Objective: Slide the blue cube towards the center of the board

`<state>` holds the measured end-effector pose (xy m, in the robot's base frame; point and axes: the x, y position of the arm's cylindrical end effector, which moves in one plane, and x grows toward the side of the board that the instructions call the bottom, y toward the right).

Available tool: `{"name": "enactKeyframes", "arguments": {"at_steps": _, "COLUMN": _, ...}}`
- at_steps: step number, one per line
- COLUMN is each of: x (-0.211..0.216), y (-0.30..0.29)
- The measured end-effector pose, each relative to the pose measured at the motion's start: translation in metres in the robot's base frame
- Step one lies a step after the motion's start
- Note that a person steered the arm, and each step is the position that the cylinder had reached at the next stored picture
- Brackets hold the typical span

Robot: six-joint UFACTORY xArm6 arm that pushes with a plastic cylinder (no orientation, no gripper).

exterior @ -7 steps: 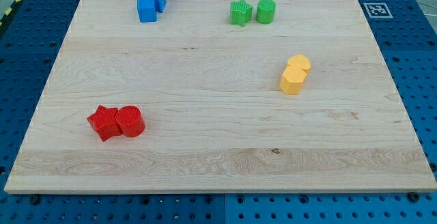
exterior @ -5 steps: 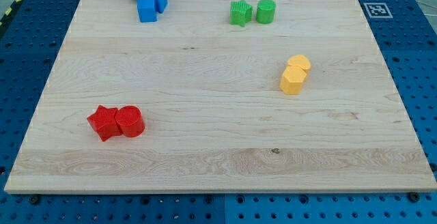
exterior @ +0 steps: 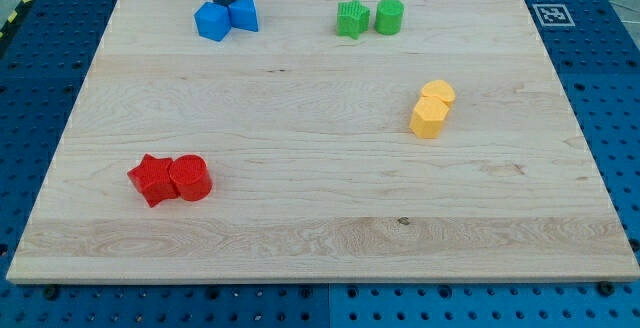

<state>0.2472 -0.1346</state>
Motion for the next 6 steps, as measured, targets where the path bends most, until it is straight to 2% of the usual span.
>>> {"name": "enactKeyframes", "arguments": {"at_steps": 3, "x": 0.001, "y": 0.003}}
{"name": "enactKeyframes", "arguments": {"at_steps": 4, "x": -0.012, "y": -0.027}}
{"name": "enactKeyframes", "arguments": {"at_steps": 6, "x": 0.018, "y": -0.024}}
